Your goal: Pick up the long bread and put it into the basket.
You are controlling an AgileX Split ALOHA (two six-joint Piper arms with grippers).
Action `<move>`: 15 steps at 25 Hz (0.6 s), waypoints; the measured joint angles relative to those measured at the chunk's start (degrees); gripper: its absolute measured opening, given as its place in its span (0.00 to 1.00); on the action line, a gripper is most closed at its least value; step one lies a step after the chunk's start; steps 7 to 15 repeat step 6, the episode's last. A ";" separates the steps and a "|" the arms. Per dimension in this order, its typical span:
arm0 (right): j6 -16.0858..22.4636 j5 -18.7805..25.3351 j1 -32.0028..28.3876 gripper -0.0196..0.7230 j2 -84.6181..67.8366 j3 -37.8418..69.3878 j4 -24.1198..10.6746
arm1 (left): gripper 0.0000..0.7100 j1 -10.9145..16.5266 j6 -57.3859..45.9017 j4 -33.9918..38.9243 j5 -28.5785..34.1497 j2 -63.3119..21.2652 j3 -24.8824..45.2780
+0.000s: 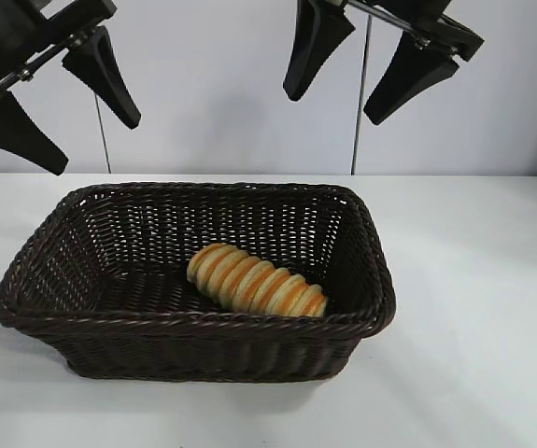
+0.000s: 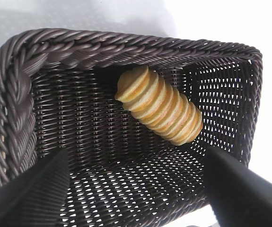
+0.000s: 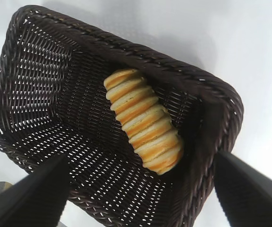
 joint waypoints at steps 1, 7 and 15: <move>0.00 0.16 0.00 0.84 0.00 0.00 0.00 | 0.80 0.00 0.00 0.00 0.00 0.00 0.00; 0.00 0.40 0.00 0.84 0.00 0.00 0.00 | 0.80 0.00 0.00 0.00 0.00 0.00 0.00; 0.00 0.40 0.00 0.84 0.00 0.00 0.00 | 0.80 0.00 0.00 0.00 0.00 0.00 0.00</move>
